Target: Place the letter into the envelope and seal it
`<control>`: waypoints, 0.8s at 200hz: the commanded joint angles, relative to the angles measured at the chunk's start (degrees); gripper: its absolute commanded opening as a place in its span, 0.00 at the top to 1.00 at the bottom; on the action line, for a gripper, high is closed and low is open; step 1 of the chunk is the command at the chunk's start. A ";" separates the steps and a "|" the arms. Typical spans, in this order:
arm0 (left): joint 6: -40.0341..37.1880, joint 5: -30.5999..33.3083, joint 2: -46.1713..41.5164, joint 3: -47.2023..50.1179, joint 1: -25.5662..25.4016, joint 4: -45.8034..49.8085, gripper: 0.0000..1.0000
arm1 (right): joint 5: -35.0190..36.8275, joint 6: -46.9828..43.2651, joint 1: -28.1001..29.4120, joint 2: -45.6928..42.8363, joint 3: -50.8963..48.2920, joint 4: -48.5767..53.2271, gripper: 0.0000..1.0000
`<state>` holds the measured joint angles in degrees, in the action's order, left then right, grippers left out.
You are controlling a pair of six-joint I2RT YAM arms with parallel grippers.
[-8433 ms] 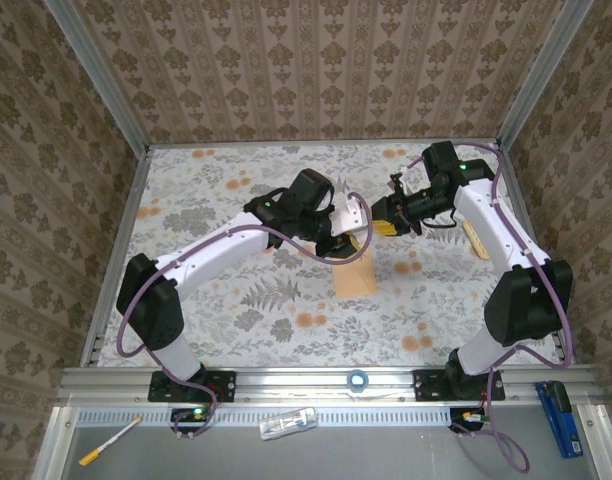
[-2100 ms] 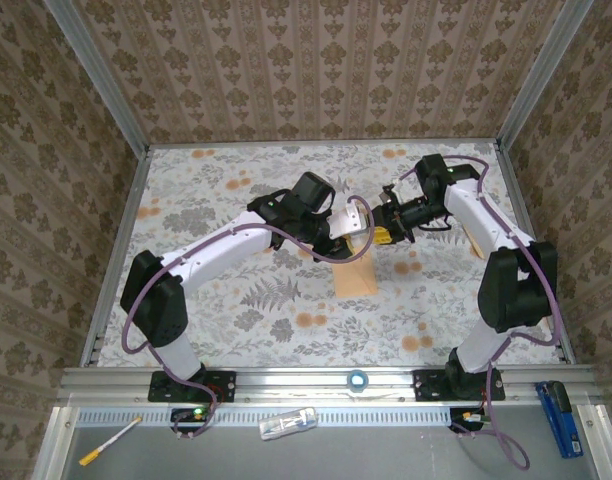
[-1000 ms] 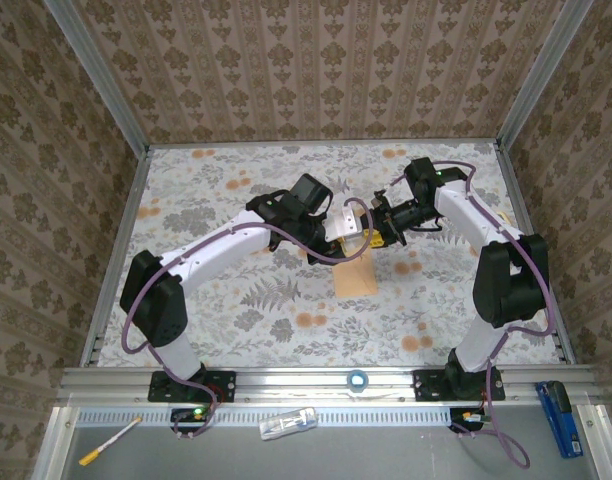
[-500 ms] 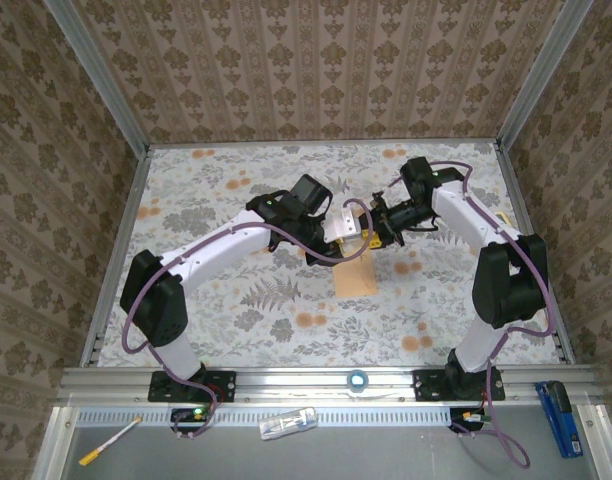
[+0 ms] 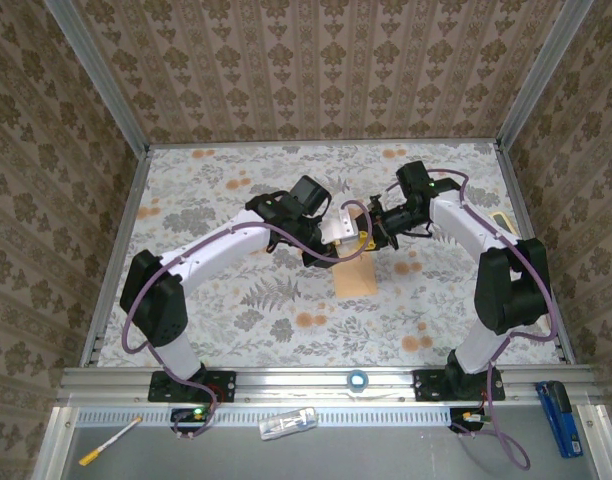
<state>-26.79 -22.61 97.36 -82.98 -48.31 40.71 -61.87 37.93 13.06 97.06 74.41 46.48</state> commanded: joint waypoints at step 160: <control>9.52 -12.63 -4.54 9.92 3.86 -27.66 1.00 | 13.33 -8.71 -4.57 -2.04 6.03 10.91 0.77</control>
<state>-18.98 -32.21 96.36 -72.99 -45.54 18.44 -53.43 30.37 9.61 96.05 79.83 54.11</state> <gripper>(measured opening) 0.256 0.230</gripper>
